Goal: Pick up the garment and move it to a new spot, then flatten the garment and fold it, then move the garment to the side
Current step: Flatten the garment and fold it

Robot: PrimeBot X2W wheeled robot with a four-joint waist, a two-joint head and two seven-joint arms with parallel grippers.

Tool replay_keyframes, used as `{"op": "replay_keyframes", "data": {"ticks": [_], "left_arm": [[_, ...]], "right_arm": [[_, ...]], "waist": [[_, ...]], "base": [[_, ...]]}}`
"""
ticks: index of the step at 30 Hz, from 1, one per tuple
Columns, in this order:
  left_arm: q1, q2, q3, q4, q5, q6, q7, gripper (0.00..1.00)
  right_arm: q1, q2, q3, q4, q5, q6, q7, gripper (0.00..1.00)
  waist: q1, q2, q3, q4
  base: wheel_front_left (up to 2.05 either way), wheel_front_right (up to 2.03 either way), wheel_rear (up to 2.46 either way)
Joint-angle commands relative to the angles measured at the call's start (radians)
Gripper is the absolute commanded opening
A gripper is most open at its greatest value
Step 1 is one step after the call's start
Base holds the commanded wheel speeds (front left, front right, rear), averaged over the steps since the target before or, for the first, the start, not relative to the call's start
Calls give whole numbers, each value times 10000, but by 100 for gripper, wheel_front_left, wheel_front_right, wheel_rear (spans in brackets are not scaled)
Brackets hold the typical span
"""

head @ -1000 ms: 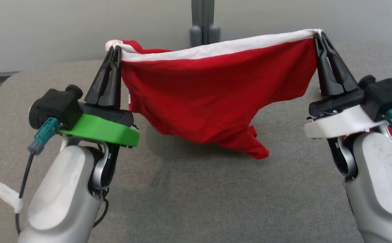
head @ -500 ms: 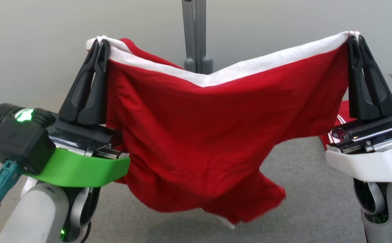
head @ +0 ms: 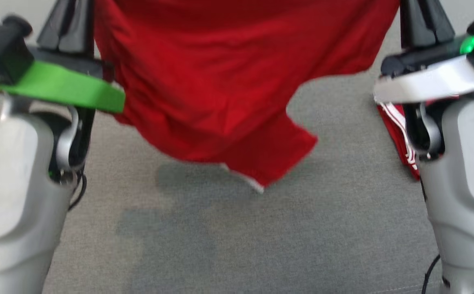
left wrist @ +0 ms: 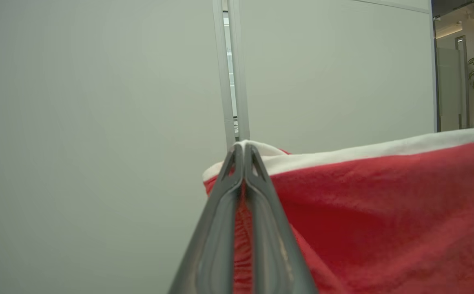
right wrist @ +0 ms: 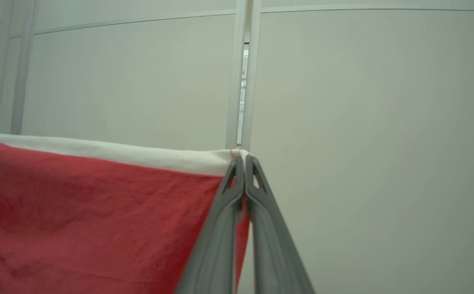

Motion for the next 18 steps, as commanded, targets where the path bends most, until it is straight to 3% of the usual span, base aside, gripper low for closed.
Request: {"op": "replay_keyframes", "data": {"ticks": [1, 8, 14, 18], "left_arm": [[-770, -139, 47, 433, 136, -167, -238, 0], [-3397, -939, 77, 3338, 434, -497, -1852, 0], [-2795, -1272, 36, 4993, 258, -729, -2425, 0], [-1908, -1403, 117, 5258, 243, -755, -2599, 0]], "right_arm": [[-672, 55, 38, 405, -110, -18, -226, 0], [-3056, 622, 56, 2410, -643, -20, -1157, 0], [-2454, 833, 642, 3474, -511, -20, -1422, 0], [-1559, 861, 753, 3293, -212, -20, -1429, 0]], "waist": [[0, 0, 1100, -207], [0, 0, 2454, -311], [0, 0, 3132, -257], [0, 0, 3261, -177]], "base": [[0, 0, 0], [0, 0, 0], [0, 0, 0], [0, 0, 0]]}}
